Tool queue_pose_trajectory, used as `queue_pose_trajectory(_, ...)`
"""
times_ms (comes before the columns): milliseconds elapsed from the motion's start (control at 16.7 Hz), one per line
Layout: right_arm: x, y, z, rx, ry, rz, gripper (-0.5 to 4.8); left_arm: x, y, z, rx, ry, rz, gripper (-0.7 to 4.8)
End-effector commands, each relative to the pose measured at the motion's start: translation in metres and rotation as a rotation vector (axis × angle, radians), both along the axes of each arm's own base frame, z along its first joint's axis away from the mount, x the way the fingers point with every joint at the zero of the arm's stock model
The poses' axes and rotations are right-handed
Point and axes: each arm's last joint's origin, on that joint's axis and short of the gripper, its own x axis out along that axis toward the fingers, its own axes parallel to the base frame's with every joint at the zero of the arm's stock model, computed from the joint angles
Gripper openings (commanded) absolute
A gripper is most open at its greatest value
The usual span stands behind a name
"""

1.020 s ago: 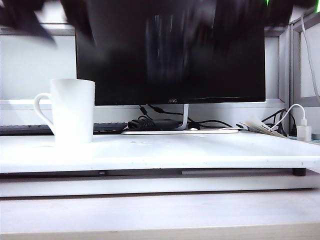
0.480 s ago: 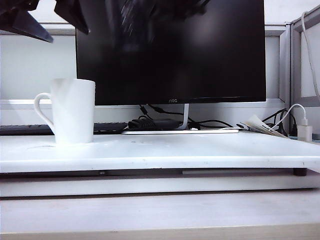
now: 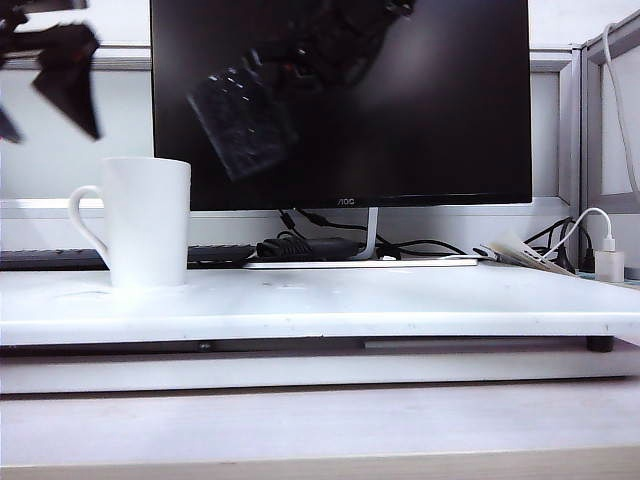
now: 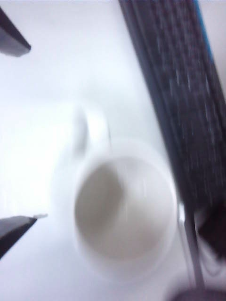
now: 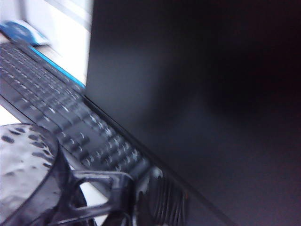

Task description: Carefully pick up the black cup and pour some water from the black cup into the white cup.

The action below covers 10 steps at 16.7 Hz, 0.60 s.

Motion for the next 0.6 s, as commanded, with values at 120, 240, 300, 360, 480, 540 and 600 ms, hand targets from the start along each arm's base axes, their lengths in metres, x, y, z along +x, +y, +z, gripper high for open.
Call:
queue_pose_trajectory(120, -0.005, 0.008, 0.013, -0.023, -0.139, 0.011, -0.06, 0.003, -0.002, 0.001, -0.085, 0.004, -0.028, 4.79)
queue_pose_trajectory(240, -0.008, 0.013, 0.013, -0.066, -0.173, 0.031, -0.05, 0.003, -0.005, 0.000, -0.126, 0.022, -0.096, 4.79)
queue_pose_trajectory(300, -0.010, 0.015, 0.013, -0.088, -0.190, 0.042, -0.05, 0.003, -0.005, 0.000, -0.132, 0.023, -0.104, 4.79)
queue_pose_trajectory(360, -0.011, 0.017, 0.014, -0.115, -0.223, 0.053, -0.05, 0.003, -0.005, 0.000, -0.148, 0.026, -0.094, 4.79)
queue_pose_trajectory(480, -0.015, 0.022, 0.017, -0.127, -0.283, 0.067, -0.05, 0.004, -0.006, -0.001, -0.162, 0.032, -0.084, 4.79)
queue_pose_trajectory(540, -0.016, 0.023, 0.020, -0.136, -0.320, 0.070, -0.05, 0.004, -0.006, -0.001, -0.163, 0.032, -0.084, 4.79)
queue_pose_trajectory(600, -0.017, 0.026, 0.020, -0.165, -0.361, 0.078, -0.06, 0.004, -0.006, -0.001, -0.165, 0.033, -0.082, 4.79)
